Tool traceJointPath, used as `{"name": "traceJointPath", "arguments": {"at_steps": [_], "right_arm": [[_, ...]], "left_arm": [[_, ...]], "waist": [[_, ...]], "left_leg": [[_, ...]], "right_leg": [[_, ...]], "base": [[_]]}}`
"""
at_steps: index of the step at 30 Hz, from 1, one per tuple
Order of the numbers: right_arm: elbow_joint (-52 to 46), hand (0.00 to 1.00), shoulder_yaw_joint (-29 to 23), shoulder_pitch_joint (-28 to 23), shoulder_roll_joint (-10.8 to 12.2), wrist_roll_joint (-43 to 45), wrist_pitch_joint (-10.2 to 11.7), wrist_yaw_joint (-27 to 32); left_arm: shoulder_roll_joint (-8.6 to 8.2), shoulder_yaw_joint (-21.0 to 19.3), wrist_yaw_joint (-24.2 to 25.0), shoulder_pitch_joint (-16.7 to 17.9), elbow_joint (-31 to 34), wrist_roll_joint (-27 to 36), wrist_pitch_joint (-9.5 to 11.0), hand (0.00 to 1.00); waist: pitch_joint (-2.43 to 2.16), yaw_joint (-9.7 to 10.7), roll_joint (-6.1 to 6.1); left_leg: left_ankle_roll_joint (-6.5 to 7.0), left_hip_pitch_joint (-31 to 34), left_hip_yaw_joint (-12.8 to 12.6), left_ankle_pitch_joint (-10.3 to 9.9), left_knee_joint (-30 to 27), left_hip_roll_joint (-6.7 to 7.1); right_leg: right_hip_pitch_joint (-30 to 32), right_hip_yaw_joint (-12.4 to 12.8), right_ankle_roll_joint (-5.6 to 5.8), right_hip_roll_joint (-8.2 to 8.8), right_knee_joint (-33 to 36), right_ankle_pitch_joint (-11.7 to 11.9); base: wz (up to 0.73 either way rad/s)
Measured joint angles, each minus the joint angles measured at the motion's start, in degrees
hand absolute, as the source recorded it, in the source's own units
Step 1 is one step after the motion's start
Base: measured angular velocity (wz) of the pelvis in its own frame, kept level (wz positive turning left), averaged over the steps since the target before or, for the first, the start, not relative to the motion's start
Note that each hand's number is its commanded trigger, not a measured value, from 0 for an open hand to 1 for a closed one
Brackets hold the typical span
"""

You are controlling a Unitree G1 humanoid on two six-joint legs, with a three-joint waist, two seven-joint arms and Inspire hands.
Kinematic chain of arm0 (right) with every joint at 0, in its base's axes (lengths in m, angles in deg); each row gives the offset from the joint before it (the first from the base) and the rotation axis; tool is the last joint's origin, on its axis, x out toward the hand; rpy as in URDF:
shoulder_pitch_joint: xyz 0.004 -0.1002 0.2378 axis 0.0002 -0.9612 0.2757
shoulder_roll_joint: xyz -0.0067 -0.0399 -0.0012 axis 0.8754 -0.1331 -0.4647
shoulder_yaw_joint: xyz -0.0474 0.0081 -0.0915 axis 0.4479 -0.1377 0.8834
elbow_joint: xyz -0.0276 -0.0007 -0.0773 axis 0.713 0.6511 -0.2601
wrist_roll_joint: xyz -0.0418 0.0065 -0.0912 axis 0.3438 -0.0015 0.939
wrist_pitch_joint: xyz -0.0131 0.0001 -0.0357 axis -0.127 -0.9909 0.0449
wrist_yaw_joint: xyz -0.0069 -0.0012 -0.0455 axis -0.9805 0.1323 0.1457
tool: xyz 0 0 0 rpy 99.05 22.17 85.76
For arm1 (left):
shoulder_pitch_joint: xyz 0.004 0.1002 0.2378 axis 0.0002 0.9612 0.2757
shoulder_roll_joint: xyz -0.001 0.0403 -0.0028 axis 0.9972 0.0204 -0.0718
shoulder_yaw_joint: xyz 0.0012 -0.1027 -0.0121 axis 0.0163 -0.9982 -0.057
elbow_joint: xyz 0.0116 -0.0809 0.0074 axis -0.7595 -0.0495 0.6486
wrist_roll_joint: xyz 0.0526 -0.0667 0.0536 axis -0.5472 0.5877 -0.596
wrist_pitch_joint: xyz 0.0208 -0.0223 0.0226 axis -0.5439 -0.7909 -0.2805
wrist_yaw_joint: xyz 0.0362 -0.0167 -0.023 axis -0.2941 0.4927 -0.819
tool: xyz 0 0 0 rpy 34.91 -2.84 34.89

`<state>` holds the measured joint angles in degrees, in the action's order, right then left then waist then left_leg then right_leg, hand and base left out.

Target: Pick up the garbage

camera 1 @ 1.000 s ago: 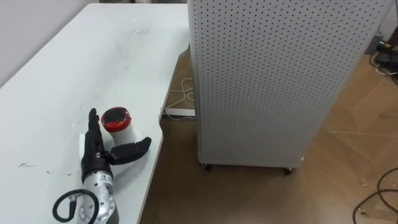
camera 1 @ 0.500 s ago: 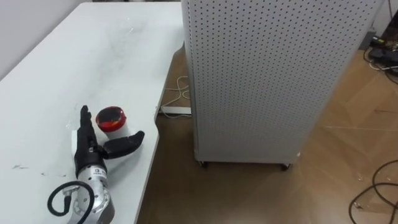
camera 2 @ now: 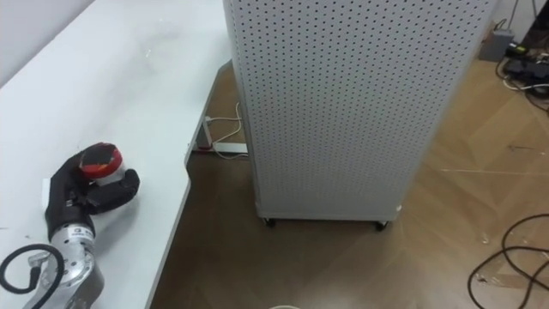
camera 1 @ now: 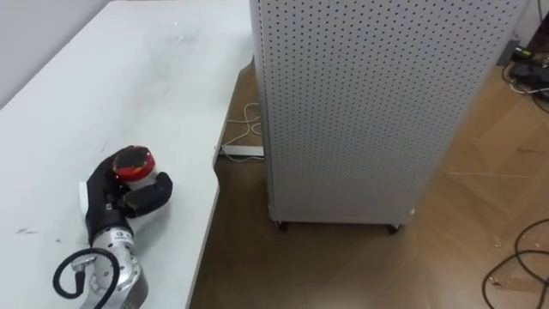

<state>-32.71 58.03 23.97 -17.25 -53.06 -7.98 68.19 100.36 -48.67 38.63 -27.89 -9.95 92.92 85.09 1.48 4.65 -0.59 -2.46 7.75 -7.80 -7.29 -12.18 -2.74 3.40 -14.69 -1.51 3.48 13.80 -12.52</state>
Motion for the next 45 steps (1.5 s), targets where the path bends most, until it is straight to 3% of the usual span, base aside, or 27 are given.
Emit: {"name": "traceJointPath", "arguments": {"at_steps": [11, 21, 27, 32, 37, 42, 44, 45], "right_arm": [[0.0, 1.00, -0.1, 0.3, -0.1, 0.0, 0.0, -0.8], [-0.1, 1.00, -0.1, 1.9, -0.3, 0.0, 0.0, -0.6], [0.1, 1.00, -0.1, 3.6, -0.3, -0.4, 0.1, -0.5], [2.2, 1.00, -0.1, 9.2, 0.1, -3.2, 0.1, 0.2], [0.9, 1.00, -0.4, 10.7, -0.7, -4.0, 0.7, 2.0], [-2.0, 1.00, -2.8, 11.6, -1.2, -4.0, 0.7, 3.9], [-2.1, 1.00, -2.8, 12.5, -2.2, -4.2, 0.7, 4.5], [-2.2, 1.00, -2.8, 12.6, -2.2, -4.2, 0.7, 4.5]], "left_arm": [[0.69, 0.2, 0.6, -0.6, 0.1, 0.0, -0.1, 1.00], [0.90, 1.0, 1.4, -1.4, 0.3, -0.1, 0.0, 1.00], [-0.69, 4.8, 2.1, -1.2, 1.7, -0.1, -0.4, 1.00], [-4.30, 11.2, 7.2, -0.5, 12.6, -0.8, -0.7, 1.00], [-4.27, 14.0, 10.6, 4.6, 23.9, -0.7, -0.8, 1.00], [-4.88, 14.7, 14.4, 6.0, 25.2, -0.7, -1.9, 1.00], [-5.51, 16.8, 16.5, 6.2, 25.2, -0.7, -2.9, 1.00], [-5.69, 17.2, 17.2, 6.3, 25.2, -0.7, -3.0, 1.00]], "waist": [[0.12, 1.4, 0.09], [0.22, 1.3, 0.06], [0.38, 1.1, 0.23], [0.44, 0.9, 0.24], [0.37, 1.3, 0.36], [0.16, 1.0, 0.92], [0.12, -0.2, 1.07], [0.19, -0.5, 0.90]], "left_leg": [[0.05, 0.8, 0.3, 0.0, -0.1, 0.19], [0.21, 1.7, 0.1, 0.1, 0.0, 0.28], [0.33, -0.3, 0.1, 0.1, 0.9, 0.51], [0.42, -0.2, -0.1, 0.1, 0.9, 0.50], [0.42, -0.9, -0.1, 0.1, 1.4, 0.29], [0.44, -1.5, 0.3, 0.1, 2.0, 0.34], [0.45, -3.0, 2.5, 0.2, 2.9, -0.80], [0.42, -3.3, 5.0, 0.2, 2.9, -1.45]], "right_leg": [[0.6, -0.3, 0.13, 0.25, -0.1, 0.1], [1.4, -0.5, 0.18, 0.35, 0.0, 0.1], [-0.4, 0.2, 0.36, 0.33, -0.4, 0.2], [-0.1, 0.4, 0.47, 0.44, -0.3, 0.3], [-0.3, 0.4, 0.47, 0.32, -0.3, 0.3], [-0.3, 0.3, 0.47, 0.25, 0.1, 0.3], [2.0, -0.1, 0.67, 0.27, 5.4, 0.2], [3.9, 0.1, 1.74, 0.15, 7.7, -0.9]], "base": [[0.01], [0.00], [0.03], [-0.03], [-0.08], [-0.01], [-0.16], [-0.49]]}}
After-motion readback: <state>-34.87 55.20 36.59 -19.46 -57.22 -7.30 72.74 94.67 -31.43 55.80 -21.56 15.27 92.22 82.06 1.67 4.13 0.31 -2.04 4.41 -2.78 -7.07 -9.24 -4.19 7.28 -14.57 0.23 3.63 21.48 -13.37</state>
